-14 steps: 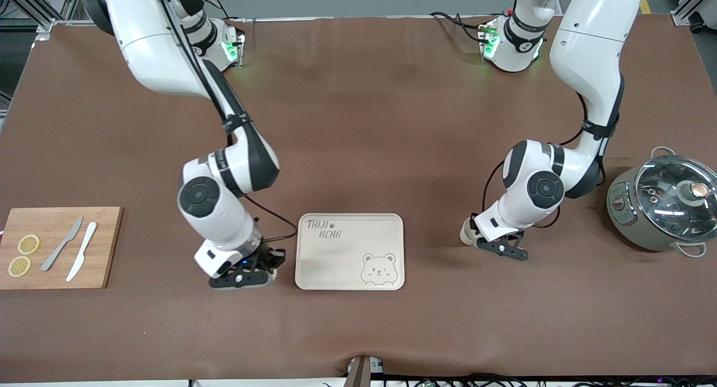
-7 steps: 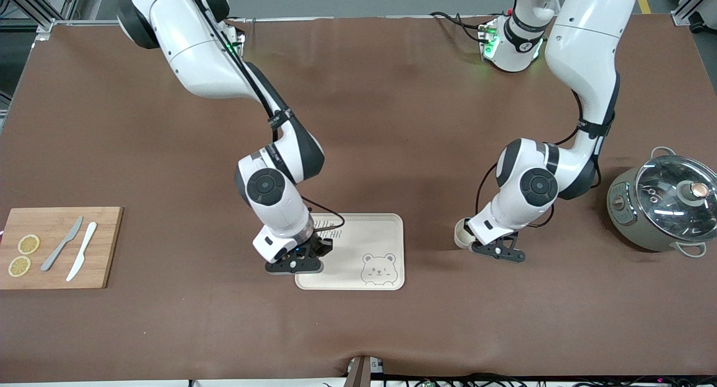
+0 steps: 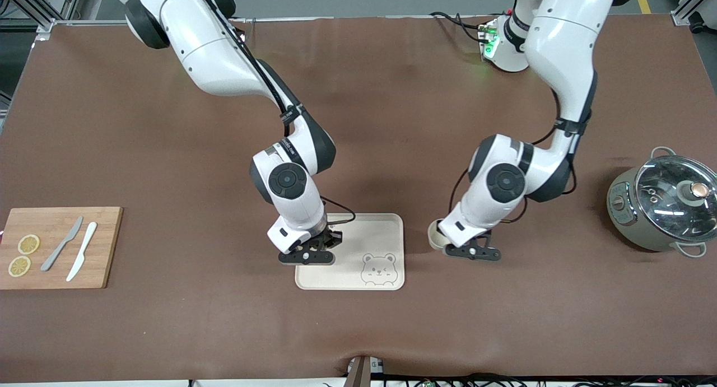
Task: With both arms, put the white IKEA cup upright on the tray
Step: 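Carry both white cups with both grippers onto the bear tray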
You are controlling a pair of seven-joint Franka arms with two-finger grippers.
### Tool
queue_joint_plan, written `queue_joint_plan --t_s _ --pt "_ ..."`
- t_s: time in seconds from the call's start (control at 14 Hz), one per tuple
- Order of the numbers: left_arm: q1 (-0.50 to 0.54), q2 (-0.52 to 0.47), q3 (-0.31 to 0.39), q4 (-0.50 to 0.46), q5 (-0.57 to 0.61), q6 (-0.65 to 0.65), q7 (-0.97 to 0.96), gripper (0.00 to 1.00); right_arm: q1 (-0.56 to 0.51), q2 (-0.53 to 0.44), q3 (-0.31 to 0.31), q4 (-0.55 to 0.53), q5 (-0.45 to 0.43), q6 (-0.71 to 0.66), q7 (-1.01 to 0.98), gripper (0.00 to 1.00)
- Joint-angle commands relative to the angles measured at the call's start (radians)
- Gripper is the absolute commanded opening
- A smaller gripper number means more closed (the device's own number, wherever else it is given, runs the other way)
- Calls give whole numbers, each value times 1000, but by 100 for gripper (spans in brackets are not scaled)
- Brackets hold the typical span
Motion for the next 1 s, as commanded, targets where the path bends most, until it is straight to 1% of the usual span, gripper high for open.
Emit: queue_joint_plan --t_s 0.0,0.07,0.21,0.29,0.36,0.5,0.57,0.64,0.71,0.79,0.93 --pt "-38 48 11 92 13 -53 -73 0 8 14 -6 9 -31 -7 34 3" --pt "-49 71 11 129 7 -84 -102 0 10 15 -6 8 -31 -7 39 20" --pt "-78 139 11 247 6 -156 -191 0 10 17 -6 6 -32 -5 42 35" --pt "-92 158 11 279 4 -170 -223 0 10 17 -6 6 -32 -5 47 40" --pt "-94 166 8 290 3 -165 -249 0 10 17 -6 6 -32 -4 51 44" --pt "-107 192 2 330 -2 -159 -286 0 10 16 -6 8 -32 -5 54 51" --pt "-118 204 0 347 -4 -155 -300 0 8 14 -8 8 -32 -5 56 57" --pt "-126 207 0 350 -4 -133 -317 0 4 9 -12 9 -32 -5 54 65" --pt "-129 212 0 350 -4 -106 -331 0 2 3 -20 12 -31 -8 54 79" --pt "-132 215 -4 350 -5 -78 -344 0 -2 -7 -22 14 -31 -8 54 100" --pt "-140 226 -7 350 -11 -43 -363 0 -13 -24 -23 17 -29 -17 53 100"
